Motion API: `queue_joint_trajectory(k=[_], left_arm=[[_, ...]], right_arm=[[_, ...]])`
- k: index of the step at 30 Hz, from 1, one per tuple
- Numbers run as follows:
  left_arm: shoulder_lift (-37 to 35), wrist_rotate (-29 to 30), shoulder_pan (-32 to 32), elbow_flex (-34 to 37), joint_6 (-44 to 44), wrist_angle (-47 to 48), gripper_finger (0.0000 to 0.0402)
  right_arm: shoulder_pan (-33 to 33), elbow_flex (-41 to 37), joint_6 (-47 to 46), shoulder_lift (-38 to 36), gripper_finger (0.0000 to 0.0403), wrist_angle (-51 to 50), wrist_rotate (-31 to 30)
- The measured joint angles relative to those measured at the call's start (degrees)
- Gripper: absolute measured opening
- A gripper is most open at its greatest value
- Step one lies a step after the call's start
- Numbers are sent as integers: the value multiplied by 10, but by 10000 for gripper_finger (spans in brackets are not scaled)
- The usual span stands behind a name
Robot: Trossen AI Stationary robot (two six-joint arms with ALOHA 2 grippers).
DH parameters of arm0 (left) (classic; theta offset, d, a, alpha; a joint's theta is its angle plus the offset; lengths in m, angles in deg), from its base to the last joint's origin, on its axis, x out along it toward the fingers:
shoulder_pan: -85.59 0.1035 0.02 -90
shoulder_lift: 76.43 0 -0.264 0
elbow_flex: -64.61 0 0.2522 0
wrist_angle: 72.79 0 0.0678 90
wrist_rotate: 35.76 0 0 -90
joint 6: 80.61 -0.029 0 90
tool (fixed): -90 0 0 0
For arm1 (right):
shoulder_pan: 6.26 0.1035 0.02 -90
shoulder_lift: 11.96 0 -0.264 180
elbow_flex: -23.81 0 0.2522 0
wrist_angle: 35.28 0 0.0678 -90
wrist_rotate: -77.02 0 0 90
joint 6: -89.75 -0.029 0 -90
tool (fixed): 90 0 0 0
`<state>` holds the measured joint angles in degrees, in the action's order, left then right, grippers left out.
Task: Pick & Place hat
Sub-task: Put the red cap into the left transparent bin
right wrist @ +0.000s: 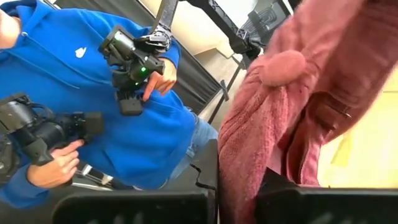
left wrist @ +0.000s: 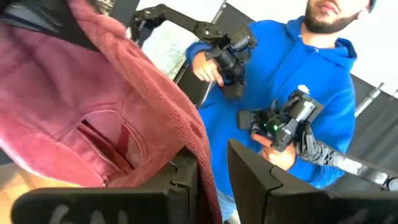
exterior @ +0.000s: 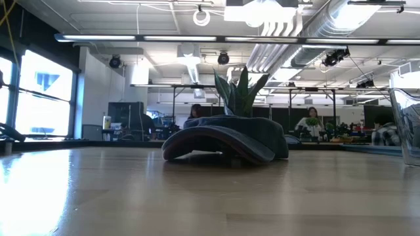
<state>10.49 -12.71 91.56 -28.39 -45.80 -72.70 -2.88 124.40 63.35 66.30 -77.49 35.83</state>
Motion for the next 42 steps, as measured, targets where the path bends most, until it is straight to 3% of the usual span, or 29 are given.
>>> queue_joint_trajectory(k=[4,8,13,17,25,30,42], left_arm=[[12,22,31,0,6,14,107],[28,68,51,0,47,-12,173],[50,136,32,0,73,-93,251],[68,152,0,0,91,-159,284],[98,203,-27,0,107,-178,292],[109,204,-21,0,95,-146,292],[126,202,-19,1,95,-170,292]], right_arm=[[0,0,9,0,6,4,-12],[0,0,16,0,7,4,-24],[0,0,43,0,5,-4,-65],[0,0,70,0,8,-45,-111],[0,0,85,0,9,-66,-120],[3,0,71,0,6,-66,-81],[27,0,55,5,5,-12,-53]])
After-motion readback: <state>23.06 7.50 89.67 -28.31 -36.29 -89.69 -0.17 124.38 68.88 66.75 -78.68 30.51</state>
